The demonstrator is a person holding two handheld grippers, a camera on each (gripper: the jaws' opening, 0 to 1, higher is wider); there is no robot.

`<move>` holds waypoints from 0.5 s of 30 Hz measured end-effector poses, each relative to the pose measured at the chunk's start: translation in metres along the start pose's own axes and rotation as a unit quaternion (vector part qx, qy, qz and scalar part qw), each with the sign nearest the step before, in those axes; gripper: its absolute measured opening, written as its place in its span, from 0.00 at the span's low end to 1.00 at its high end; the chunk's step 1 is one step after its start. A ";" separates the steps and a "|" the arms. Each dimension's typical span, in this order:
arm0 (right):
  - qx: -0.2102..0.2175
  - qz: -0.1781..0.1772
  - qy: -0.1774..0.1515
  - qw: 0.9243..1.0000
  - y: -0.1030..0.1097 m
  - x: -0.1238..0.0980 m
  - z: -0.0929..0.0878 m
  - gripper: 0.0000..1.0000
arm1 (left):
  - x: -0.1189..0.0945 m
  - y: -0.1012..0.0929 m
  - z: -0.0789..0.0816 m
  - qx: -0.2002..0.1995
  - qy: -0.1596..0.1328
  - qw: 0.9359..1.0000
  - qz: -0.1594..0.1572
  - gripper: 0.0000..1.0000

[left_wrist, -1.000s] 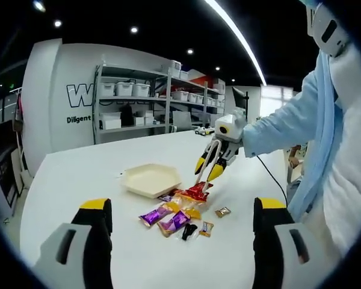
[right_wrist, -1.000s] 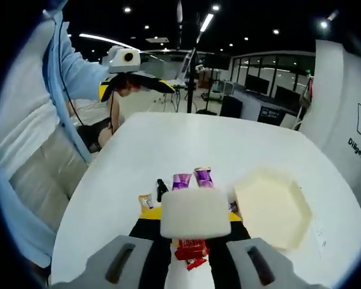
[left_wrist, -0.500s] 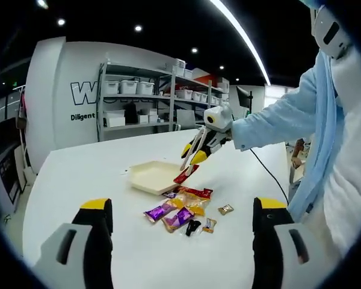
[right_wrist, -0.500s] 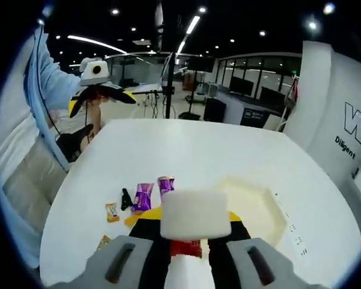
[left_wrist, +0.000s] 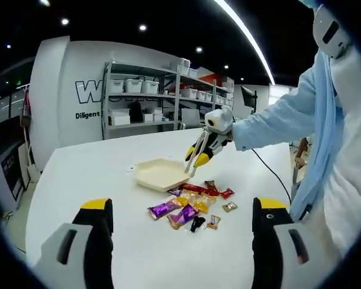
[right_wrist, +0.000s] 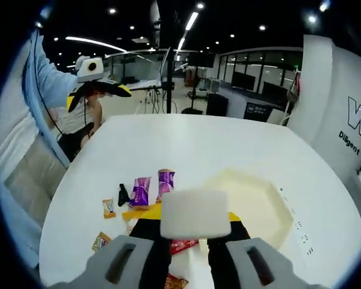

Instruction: Place the target food into the container with the food tongs after gripping and lifting it, then release it inside without dropping or visibly crushing the food.

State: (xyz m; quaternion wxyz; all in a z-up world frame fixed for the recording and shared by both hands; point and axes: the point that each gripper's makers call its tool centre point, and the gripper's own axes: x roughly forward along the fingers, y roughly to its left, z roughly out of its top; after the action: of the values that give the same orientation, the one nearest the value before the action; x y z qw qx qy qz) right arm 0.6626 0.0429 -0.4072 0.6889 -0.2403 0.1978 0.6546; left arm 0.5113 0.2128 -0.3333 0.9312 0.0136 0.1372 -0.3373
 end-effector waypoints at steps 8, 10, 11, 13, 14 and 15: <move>0.000 0.017 0.029 0.999 0.027 -0.021 -0.031 0.15 | 0.008 -0.004 0.000 0.000 0.000 1.000 -0.011 0.93; 0.000 0.018 0.036 0.999 0.031 -0.025 -0.036 0.15 | 0.010 -0.006 0.000 0.000 0.001 1.000 -0.014 0.93; -0.001 0.018 0.039 0.999 0.032 -0.026 -0.038 0.15 | 0.011 -0.007 0.000 0.000 0.001 1.000 -0.015 0.93; 0.005 0.019 0.044 0.999 0.033 -0.027 -0.041 0.15 | 0.013 -0.009 0.000 0.001 0.003 1.000 -0.018 0.93; 0.002 0.019 0.042 0.999 0.034 -0.028 -0.042 0.15 | 0.014 -0.011 0.000 0.002 0.003 1.000 -0.019 0.93; 0.002 0.021 0.043 0.999 0.035 -0.029 -0.043 0.15 | 0.014 -0.012 0.001 0.003 0.003 1.000 -0.021 0.93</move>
State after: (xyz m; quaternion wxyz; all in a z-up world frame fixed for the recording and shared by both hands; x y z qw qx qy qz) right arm 0.6271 -0.0047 -0.4277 0.6664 -0.2627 0.2330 0.6578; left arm 0.5143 0.1946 -0.3357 0.9236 0.0145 0.1393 -0.3567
